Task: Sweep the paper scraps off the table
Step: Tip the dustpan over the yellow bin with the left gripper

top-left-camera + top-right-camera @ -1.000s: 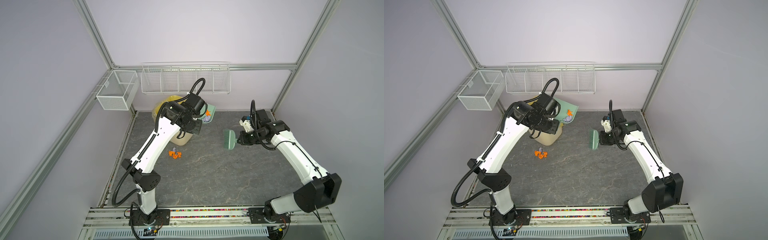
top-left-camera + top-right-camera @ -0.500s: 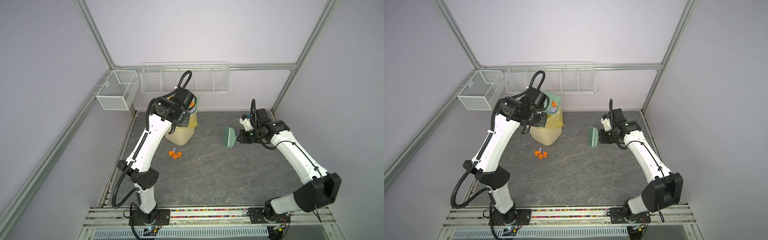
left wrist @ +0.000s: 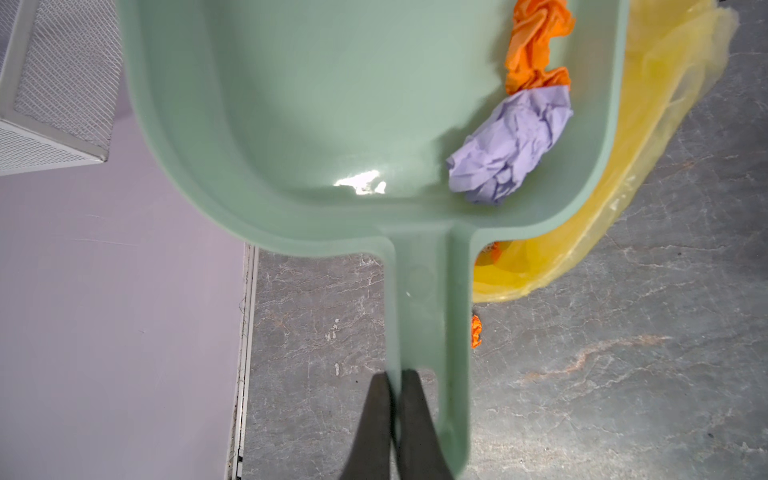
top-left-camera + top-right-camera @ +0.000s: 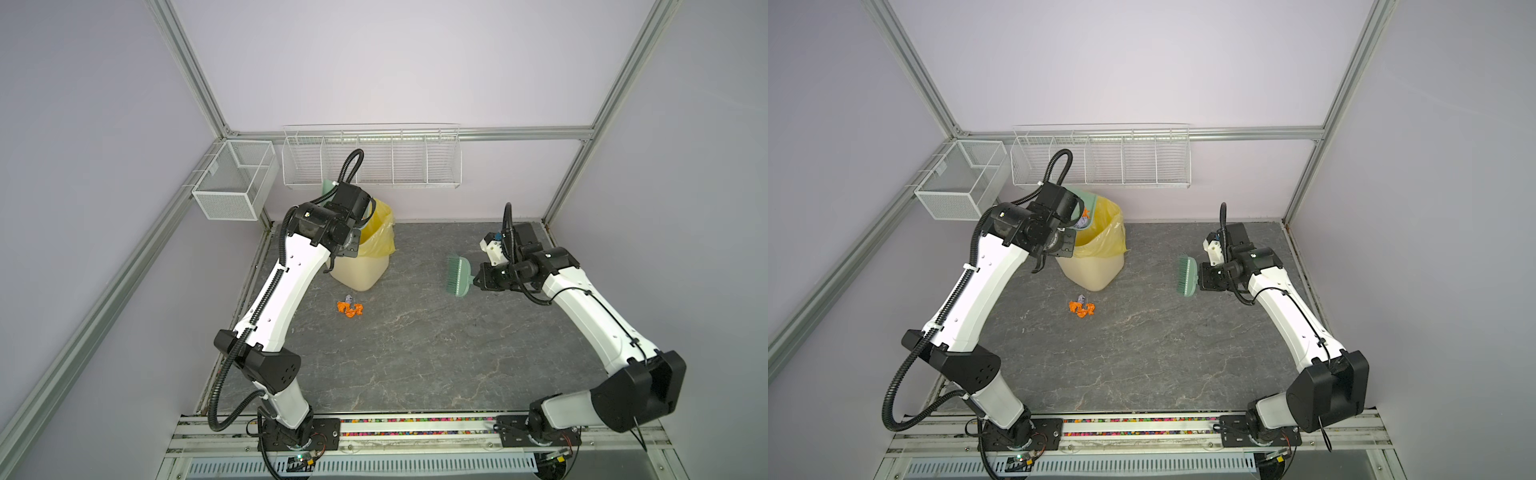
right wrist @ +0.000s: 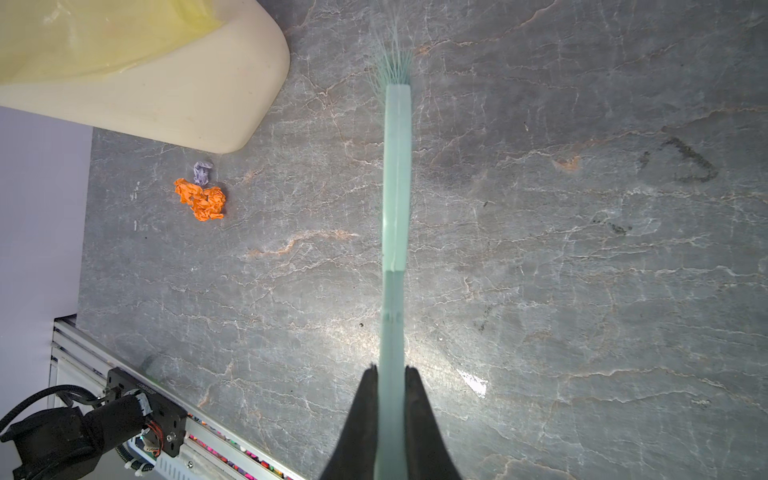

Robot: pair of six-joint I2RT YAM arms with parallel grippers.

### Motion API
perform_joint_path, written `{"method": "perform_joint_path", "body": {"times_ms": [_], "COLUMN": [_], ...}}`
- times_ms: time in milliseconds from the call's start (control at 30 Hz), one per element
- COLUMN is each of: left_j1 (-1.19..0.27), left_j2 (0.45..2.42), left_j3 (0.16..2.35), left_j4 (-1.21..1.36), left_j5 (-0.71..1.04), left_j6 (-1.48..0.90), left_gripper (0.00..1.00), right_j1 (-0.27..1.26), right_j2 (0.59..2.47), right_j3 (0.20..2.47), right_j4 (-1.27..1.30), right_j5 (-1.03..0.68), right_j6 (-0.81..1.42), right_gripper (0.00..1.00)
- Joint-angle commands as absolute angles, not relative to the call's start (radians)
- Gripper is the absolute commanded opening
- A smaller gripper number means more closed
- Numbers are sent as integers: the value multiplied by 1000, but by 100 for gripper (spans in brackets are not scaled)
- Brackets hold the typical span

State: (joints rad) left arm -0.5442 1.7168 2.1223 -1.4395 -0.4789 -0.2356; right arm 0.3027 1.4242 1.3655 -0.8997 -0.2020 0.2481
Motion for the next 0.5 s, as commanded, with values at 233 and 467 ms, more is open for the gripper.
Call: {"method": "perform_joint_path", "body": {"times_ms": [233, 467], "left_j1": [-534, -536], "left_j2": [1748, 1747], "left_j3": [2088, 2001], "left_j4": [-1350, -1264], "left_j5": [-767, -909], "left_j6": [-128, -10], "left_gripper": [0, 0], "right_j1": [305, 306], "right_j2": [1430, 1451], "right_j3": [1351, 1358], "right_j4": [-817, -803], "right_j5": [-180, -186], "right_j6": [259, 266], "right_gripper": [7, 7]}}
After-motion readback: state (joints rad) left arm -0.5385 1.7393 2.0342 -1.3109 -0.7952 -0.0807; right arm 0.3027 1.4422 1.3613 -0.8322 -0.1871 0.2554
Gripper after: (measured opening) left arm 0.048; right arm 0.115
